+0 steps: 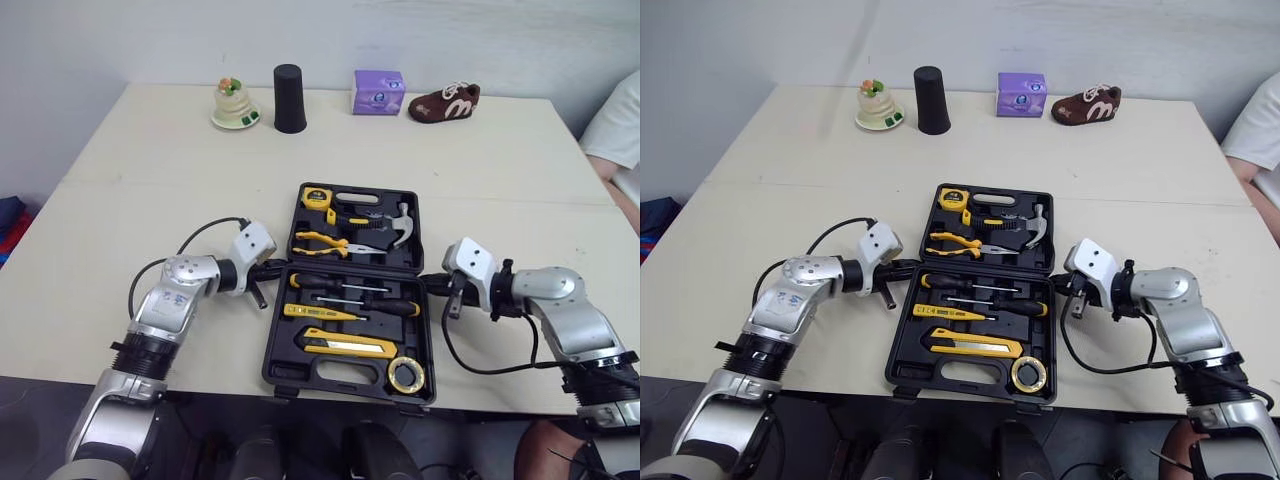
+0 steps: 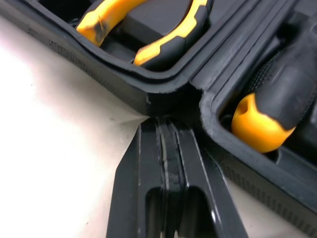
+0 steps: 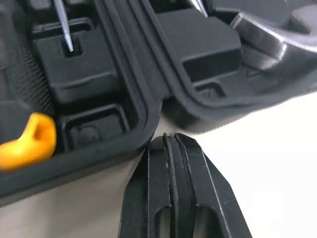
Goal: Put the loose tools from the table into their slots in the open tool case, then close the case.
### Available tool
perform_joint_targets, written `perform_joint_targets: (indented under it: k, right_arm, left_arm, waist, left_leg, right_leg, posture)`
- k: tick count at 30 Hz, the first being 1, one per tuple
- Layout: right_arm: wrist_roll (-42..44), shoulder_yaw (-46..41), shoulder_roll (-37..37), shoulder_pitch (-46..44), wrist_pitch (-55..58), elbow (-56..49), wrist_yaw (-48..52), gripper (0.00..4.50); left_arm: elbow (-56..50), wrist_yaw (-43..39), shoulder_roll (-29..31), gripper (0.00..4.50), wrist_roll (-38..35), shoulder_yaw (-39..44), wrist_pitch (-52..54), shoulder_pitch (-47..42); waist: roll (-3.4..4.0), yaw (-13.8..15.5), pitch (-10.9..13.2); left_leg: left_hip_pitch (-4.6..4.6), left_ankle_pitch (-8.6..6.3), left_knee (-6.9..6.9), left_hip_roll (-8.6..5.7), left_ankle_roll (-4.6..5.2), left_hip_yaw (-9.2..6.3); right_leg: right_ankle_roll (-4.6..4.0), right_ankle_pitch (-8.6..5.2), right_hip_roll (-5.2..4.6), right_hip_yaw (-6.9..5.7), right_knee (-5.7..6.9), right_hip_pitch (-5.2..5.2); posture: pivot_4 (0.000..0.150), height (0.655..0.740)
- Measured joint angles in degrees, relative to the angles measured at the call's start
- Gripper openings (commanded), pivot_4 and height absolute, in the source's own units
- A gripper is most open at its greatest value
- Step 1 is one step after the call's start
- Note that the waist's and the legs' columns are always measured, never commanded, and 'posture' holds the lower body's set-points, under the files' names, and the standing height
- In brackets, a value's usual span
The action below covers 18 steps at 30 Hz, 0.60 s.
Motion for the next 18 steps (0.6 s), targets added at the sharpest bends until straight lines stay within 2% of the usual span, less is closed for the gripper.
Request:
perform_joint_targets:
  k: [4, 6, 7, 8, 13, 18]
  right_arm:
    - [3.8, -5.3, -3.2, 1.0, 7.9, -1.0, -0.3, 3.31]
    - [10.2, -9.4, -3.0, -2.1, 23.7, -3.4, -2.7, 4.31]
    - [12.8, -10.7, -3.4, -4.7, 31.9, -4.7, -3.9, 4.5]
    - [15.7, -12.0, -3.9, -8.2, 40.7, -5.8, -5.4, 4.5]
    - [21.7, -15.5, -3.0, -19.8, 63.3, -6.1, -11.2, 4.5]
    - [21.4, -15.1, 1.1, -27.8, 74.0, -0.1, -19.6, 4.5]
  left_arm:
    - [-0.5, 0.9, 3.2, 3.1, -2.9, 6.7, 4.8, 0.8]
    - [-0.7, 2.5, 3.1, 4.02, -6.9, 10.7, 14.4, -1.4]
    - [-0.7, 3.2, 3.1, 4.48, -8.5, 12.1, 19.1, -3.3]
    - [-0.7, 3.5, 3.5, 4.48, -10.1, 13.0, 24.1, -6.1]
    - [-0.7, 3.7, 2.6, 4.48, -16.8, 14.3, 40.0, -16.9]
    - [2.3, 3.7, 4.1, 4.48, -16.4, 5.2, 46.9, -22.9]
  waist:
    - [0.0, -0.2, 0.0]
    - [-0.02, -0.2, 0.0]
    - [-0.03, -0.1, 0.0]
    - [-0.03, -0.1, 0.0]
    - [-0.02, 0.1, 0.0]
    - [-0.02, -0.2, 0.0]
  left_leg:
    - [-0.01, 0.0, -0.01, 0.0, 0.0, 0.02]
    - [-0.04, 0.02, 0.03, 0.02, -0.03, 0.0]
    - [-0.08, 0.04, 0.03, 0.02, -0.05, -0.02]
    - [-0.17, 0.06, 0.04, 0.01, -0.07, -0.05]
    - [-0.58, 0.06, 0.1, -0.01, -0.09, -0.16]
    - [-0.88, 0.07, 0.12, -0.12, -0.06, 0.03]
  right_leg:
    - [0.0, 0.0, 0.0, 0.02, 0.02, -0.02]
    - [0.0, 0.0, -0.01, 0.03, 0.18, -0.1]
    - [-0.01, 0.0, -0.01, 0.02, 0.25, -0.16]
    - [-0.02, -0.01, -0.01, 0.01, 0.34, -0.29]
    - [-0.07, -0.03, -0.01, -0.09, 0.33, -0.61]
    - [-0.05, -0.02, -0.07, 0.08, 0.5, -1.09]
  posture:
    - [0.15, 0.7341]
    - [0.15, 0.7341]
    - [0.15, 0.7341]
    - [0.15, 0.7341]
    - [0.15, 0.7341]
    - [0.15, 0.7341]
